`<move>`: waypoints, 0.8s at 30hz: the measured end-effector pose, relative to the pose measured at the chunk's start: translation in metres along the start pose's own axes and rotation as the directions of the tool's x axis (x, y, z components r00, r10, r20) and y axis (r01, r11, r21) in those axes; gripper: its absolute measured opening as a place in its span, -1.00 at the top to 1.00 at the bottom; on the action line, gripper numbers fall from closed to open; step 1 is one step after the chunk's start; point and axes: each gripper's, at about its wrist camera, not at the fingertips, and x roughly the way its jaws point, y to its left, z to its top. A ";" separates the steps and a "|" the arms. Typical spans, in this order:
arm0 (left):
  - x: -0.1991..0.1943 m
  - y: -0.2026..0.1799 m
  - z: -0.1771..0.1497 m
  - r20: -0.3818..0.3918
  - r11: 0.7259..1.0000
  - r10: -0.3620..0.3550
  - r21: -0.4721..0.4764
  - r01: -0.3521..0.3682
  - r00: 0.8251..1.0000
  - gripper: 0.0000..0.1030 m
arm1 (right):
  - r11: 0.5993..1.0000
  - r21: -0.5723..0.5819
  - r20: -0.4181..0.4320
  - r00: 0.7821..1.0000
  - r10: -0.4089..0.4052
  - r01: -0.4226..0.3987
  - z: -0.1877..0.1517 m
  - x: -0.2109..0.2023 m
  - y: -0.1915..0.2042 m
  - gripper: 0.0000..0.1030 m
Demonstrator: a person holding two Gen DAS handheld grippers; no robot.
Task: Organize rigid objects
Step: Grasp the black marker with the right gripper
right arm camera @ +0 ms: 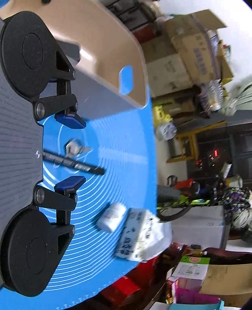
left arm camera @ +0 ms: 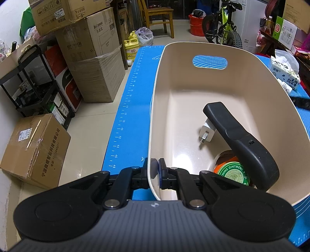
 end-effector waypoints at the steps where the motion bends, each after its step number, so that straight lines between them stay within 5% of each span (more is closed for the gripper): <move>1: 0.000 0.000 0.000 0.000 1.000 0.000 0.001 0.000 1.000 0.81 | 1.000 -0.005 -0.011 1.000 -0.008 0.008 -0.002 0.006 0.000 -0.23; 17: 0.000 0.003 0.001 -0.003 1.000 0.005 0.022 -0.005 1.000 0.80 | 0.990 -0.105 -0.059 0.994 -0.097 0.090 -0.023 0.060 0.009 -0.25; 20: -0.001 0.000 0.001 -0.004 1.000 0.006 0.022 -0.006 1.000 0.80 | 0.992 -0.099 -0.056 0.995 -0.084 0.079 -0.022 0.059 0.008 0.02; 22: -0.001 0.000 0.001 -0.003 1.000 0.006 0.022 -0.006 1.000 0.80 | 0.991 -0.115 -0.056 0.995 -0.079 0.072 -0.022 0.058 0.011 0.38; 24: -0.001 -0.001 0.001 -0.003 1.000 0.005 0.021 -0.005 1.000 0.80 | 0.991 -0.113 -0.059 0.995 -0.080 0.073 -0.022 0.057 0.011 0.44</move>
